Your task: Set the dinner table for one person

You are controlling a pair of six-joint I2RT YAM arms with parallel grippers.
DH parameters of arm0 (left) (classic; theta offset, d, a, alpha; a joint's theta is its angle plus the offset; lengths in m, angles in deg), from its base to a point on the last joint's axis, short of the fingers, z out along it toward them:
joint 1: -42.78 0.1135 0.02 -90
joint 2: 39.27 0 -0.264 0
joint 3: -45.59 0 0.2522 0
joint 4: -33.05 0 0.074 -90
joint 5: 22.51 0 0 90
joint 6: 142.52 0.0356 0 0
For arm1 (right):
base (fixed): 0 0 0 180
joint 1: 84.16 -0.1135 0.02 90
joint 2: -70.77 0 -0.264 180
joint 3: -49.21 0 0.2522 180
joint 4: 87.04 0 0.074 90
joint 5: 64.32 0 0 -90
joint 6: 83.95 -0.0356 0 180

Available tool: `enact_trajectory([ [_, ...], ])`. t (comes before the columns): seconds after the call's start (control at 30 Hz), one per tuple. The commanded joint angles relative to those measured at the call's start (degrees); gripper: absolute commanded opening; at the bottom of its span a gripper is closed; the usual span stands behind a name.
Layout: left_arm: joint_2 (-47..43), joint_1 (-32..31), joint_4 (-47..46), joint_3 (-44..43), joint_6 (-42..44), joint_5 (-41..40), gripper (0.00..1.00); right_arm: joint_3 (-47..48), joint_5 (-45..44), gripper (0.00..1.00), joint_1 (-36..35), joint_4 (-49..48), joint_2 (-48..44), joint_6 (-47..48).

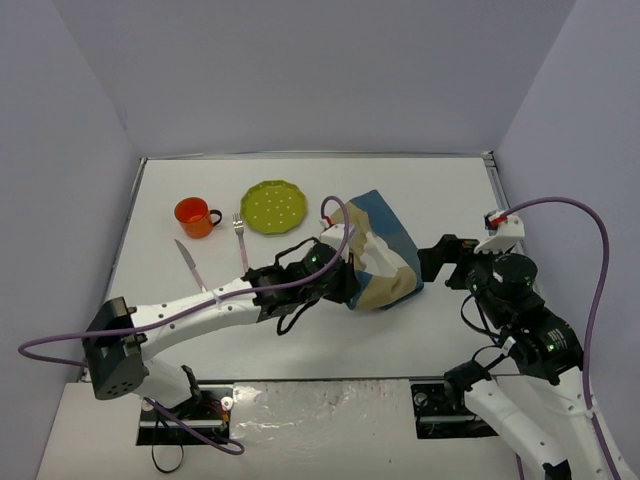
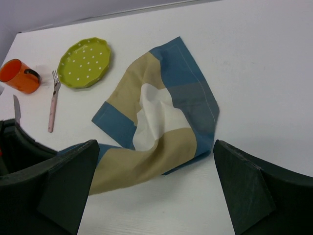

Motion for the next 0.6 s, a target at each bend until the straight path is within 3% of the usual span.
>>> enact_trajectory([
  [0.0, -6.36, -0.36, 0.72, 3.31, -4.28, -6.81, 0.06, -1.12, -0.89, 1.00, -0.20, -2.61, 5.67, -2.14],
  [0.1, -8.15, -1.28, 1.66, 4.92, -4.26, -5.84, 0.39, -2.36, -0.86, 1.00, -0.20, -2.64, 8.71, -3.18],
  [0.17, -8.79, -1.55, 3.86, 4.67, -3.51, -6.40, 0.66, -2.92, -0.79, 1.00, -0.17, -2.64, 10.42, -3.76],
  [0.3, -10.82, -0.19, 9.05, 2.63, -0.34, -9.95, 0.96, -4.11, -0.85, 1.00, -0.11, -2.72, 13.57, -5.07],
  [0.57, -6.79, 13.74, 7.60, 1.02, 3.42, -5.65, 0.97, -7.63, -5.13, 1.00, 1.19, -2.95, 19.85, -9.28],
])
